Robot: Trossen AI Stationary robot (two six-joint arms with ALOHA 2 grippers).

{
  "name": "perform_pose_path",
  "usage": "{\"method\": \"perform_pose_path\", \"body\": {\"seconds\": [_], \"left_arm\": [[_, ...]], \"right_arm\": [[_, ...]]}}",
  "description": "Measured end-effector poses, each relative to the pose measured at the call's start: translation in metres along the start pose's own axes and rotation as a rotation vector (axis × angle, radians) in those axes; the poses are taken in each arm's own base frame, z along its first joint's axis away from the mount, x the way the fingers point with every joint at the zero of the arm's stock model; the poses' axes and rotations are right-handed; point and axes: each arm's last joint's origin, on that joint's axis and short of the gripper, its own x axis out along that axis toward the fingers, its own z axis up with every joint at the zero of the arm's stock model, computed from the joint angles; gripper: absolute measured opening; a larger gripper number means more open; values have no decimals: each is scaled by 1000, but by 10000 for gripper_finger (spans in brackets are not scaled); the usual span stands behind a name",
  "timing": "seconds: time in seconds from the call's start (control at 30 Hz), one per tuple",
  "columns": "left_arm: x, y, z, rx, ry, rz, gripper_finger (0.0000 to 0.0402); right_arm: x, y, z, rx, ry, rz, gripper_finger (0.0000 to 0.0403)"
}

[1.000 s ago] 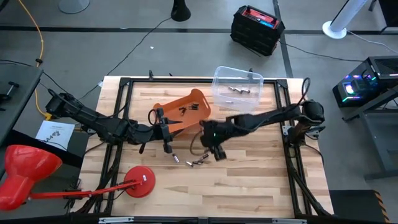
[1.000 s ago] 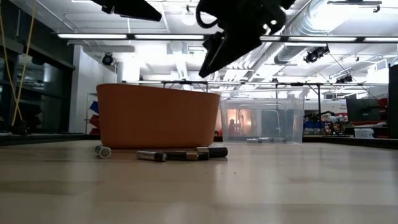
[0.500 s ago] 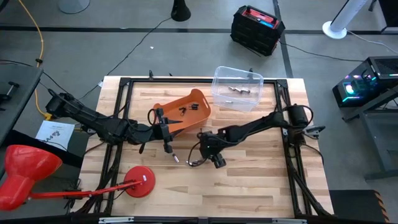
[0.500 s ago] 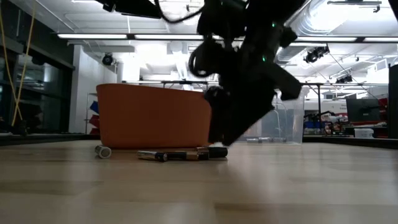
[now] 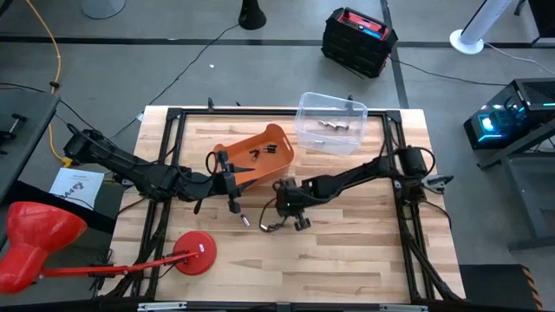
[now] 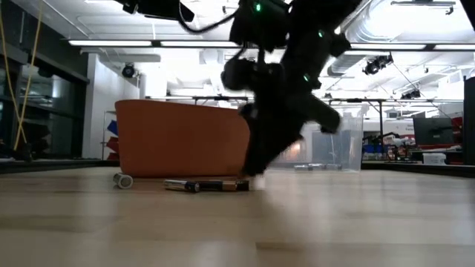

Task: Sort batteries
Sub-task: Put the black battery into the orange bin

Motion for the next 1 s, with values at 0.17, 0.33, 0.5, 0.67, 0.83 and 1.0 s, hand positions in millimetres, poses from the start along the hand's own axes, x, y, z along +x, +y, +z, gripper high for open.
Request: {"method": "perform_pose_path", "body": {"seconds": [0.17, 0.33, 0.5, 0.67, 0.83, 1.0], "left_arm": [[0, 0, 0, -1, 0, 0, 131], [0, 0, 0, -1, 0, 0, 131], [0, 0, 0, -3, -1, 0, 131], [0, 0, 0, -1, -1, -1, 131], [0, 0, 0, 0, 0, 0, 131], [0, 0, 0, 3, 3, -2, 131]], "right_arm": [[-40, -13, 19, -77, -68, -231, 47], [-72, -40, 34, -67, -211, -465, 35], [-73, -76, 28, 15, -267, -530, 52], [-75, -108, 13, 162, -297, -494, 100], [-74, -110, 10, 184, -300, -451, 157], [-85, -89, 14, 136, -282, -324, 183]]}}
